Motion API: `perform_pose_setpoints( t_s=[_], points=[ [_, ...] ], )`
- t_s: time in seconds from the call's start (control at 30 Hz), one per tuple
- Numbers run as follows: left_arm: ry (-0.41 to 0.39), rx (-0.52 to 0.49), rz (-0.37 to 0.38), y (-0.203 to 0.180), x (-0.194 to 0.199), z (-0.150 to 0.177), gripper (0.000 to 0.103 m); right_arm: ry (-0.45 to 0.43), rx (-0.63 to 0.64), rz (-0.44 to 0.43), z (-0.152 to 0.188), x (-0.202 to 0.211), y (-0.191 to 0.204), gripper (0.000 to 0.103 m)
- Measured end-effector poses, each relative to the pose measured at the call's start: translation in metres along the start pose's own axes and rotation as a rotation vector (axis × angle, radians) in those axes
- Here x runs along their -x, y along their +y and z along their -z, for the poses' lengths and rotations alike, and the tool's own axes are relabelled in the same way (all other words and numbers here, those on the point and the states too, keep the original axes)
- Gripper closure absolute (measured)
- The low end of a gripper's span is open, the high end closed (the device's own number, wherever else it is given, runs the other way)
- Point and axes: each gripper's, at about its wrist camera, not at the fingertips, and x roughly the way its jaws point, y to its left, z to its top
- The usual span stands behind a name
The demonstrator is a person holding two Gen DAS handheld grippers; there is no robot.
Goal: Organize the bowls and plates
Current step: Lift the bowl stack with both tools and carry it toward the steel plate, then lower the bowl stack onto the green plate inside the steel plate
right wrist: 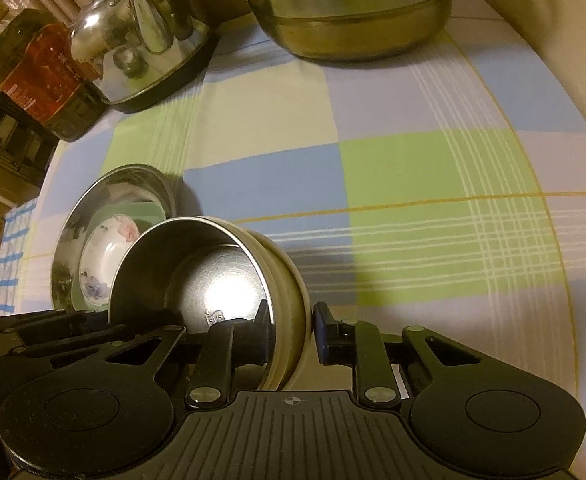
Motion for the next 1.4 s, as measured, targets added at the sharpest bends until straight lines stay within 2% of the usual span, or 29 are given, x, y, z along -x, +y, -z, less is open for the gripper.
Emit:
perform_pose_setpoints(
  t_s=[0.77, 1.4],
  points=[
    [-0.064, 0.065, -0.012, 0.027, 0.040, 0.006, 0.085, -0.010, 0.097, -0.004, 0.001, 0.014, 0.041, 0.085],
    [-0.138, 0.150, -0.068, 0.086, 0.067, -0.003, 0.085, -0.028, 0.191, -0.056, -0.021, 0.001, 0.105, 0.085]
  ],
)
